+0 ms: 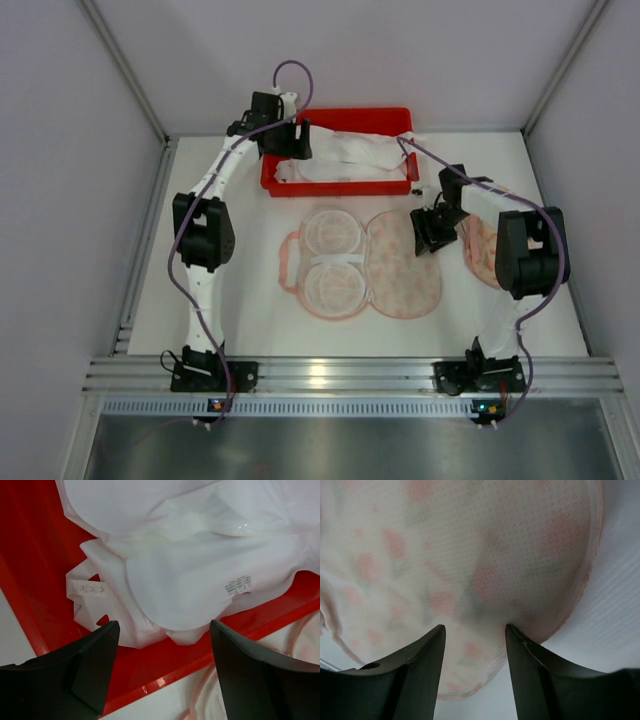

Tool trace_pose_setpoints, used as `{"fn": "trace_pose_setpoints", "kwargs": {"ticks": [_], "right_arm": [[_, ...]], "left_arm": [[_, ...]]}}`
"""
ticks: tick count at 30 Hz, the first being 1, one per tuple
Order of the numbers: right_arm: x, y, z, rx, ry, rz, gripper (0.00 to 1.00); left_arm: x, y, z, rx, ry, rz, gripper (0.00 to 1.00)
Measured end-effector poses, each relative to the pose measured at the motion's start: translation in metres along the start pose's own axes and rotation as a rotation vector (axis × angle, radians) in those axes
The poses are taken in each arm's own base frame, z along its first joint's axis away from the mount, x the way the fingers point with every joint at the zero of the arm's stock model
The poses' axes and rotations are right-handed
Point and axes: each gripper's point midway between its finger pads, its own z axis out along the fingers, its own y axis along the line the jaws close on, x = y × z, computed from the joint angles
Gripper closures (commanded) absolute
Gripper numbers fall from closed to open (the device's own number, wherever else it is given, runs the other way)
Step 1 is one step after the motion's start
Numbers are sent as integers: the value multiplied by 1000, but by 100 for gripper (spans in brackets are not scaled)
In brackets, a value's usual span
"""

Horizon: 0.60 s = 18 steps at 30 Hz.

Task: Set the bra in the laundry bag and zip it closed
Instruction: Pick up the bra from the bin.

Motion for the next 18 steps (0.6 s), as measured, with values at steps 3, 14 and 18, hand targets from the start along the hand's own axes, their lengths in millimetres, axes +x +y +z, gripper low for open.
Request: {"fn": "trace_pose_setpoints", "kwargs": {"ticks": [3,14,18], "right_arm": [[-9,-13,-1,55,-17,16,48],[-21,-23,-21,22,-104,63,27],[-32,-3,-47,-31,-184,40,5]], "left_arm": [[24,10,27,-15,54,-13,21],[-36,37,47,-140,-218,-38,19],[-49,55,57,-178,-292,-53,19]]}}
